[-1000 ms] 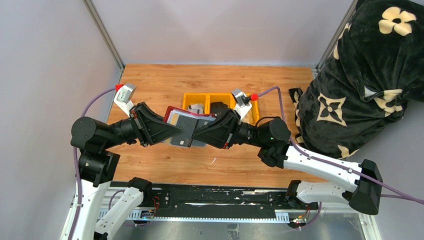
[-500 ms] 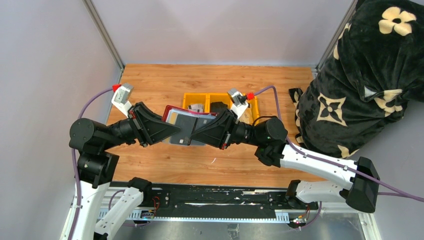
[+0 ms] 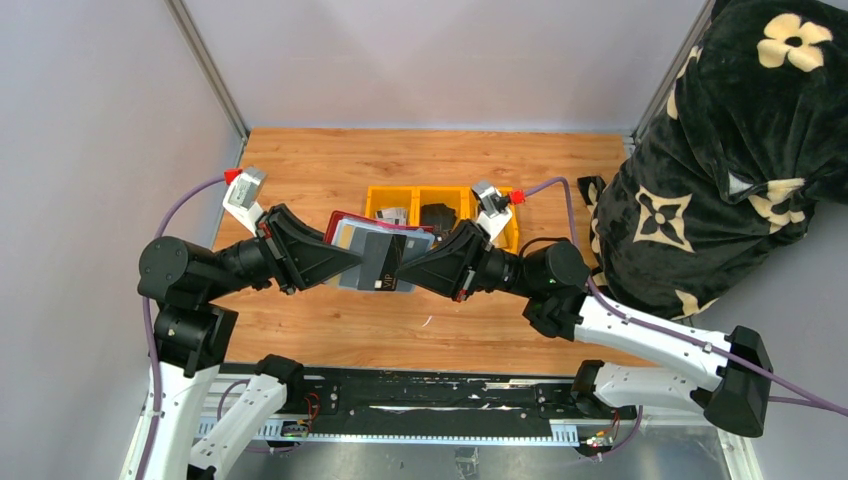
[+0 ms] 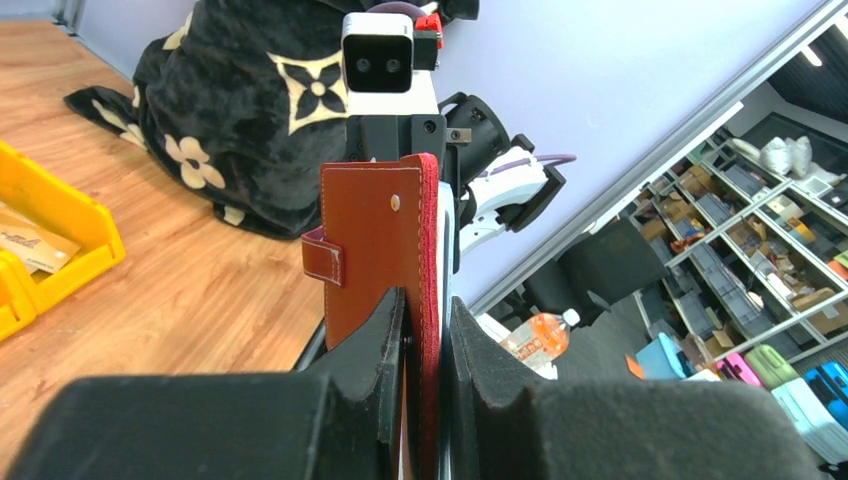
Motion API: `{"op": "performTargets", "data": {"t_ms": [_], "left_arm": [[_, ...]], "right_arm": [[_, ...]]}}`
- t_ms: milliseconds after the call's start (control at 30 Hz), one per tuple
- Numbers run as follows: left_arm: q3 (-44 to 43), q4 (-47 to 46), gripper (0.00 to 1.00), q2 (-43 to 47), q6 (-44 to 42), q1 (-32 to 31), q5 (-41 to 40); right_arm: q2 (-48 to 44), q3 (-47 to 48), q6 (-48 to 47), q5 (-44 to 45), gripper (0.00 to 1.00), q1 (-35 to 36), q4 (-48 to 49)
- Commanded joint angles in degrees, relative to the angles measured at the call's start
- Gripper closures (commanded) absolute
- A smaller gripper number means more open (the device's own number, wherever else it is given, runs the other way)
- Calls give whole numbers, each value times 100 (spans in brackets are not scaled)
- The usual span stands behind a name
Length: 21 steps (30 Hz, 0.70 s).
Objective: Take the credit cards out of the card holder
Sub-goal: Remove the credit card from the card holder.
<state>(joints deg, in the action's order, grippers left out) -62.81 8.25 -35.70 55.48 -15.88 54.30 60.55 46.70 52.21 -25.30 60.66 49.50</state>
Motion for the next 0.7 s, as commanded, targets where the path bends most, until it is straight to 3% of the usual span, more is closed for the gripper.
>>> {"op": "performTargets", "data": {"t_ms": [0,100,267,400,500,667], "left_arm": [[-195,-146,98,68,-57,-14,-19],[-235,-47,100,56,-179,-18,-87],[-233,55,100,47,-288,-16,-174],[-242,100,100,55,-319,-20,-170],[-242,98,100,55,-340,-20,-162],[-222,98,100,64,-375,-20,-156]], "right_arm": [[10,50,-48,69,100,-81,-32],[223,256,-23,-193,96,-50,-2],[516,511,62,-352,63,16,219],[518,611,28,-292,59,16,210],[440,626,-42,-205,62,8,125],[292,590,-77,-134,92,-18,55]]}}
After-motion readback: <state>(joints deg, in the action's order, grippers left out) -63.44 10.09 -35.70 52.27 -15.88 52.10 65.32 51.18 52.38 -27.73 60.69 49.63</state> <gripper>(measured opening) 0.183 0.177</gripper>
